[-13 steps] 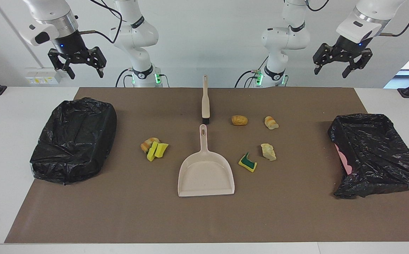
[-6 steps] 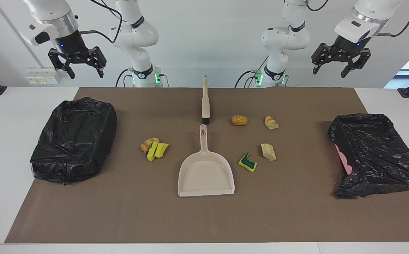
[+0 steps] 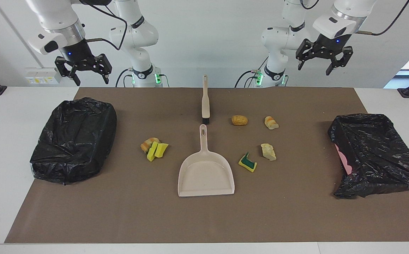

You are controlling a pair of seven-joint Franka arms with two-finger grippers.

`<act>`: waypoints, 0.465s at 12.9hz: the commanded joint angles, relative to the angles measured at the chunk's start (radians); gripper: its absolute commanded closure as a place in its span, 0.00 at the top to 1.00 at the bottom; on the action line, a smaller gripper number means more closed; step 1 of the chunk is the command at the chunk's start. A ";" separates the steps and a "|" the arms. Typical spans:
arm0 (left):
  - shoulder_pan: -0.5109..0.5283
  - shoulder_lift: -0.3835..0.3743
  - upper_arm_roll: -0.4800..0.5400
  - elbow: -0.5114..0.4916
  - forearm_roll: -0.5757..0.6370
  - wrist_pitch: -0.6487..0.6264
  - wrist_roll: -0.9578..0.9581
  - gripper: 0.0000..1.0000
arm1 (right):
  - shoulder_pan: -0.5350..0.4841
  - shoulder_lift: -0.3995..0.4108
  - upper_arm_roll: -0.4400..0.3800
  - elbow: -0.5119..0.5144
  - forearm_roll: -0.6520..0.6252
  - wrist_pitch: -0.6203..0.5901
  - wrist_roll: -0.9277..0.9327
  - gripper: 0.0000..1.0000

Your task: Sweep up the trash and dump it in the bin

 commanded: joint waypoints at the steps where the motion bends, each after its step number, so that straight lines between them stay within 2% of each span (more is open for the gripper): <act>1: -0.071 -0.101 0.009 -0.131 -0.029 0.018 -0.079 1.00 | 0.013 0.053 0.007 -0.011 0.006 0.092 0.020 1.00; 3: -0.143 -0.141 0.007 -0.214 -0.043 0.036 -0.145 1.00 | 0.036 0.104 0.007 -0.011 0.006 0.151 0.020 1.00; 6: -0.285 -0.156 0.007 -0.329 -0.045 0.141 -0.335 1.00 | 0.076 0.186 0.007 -0.008 0.008 0.248 0.053 1.00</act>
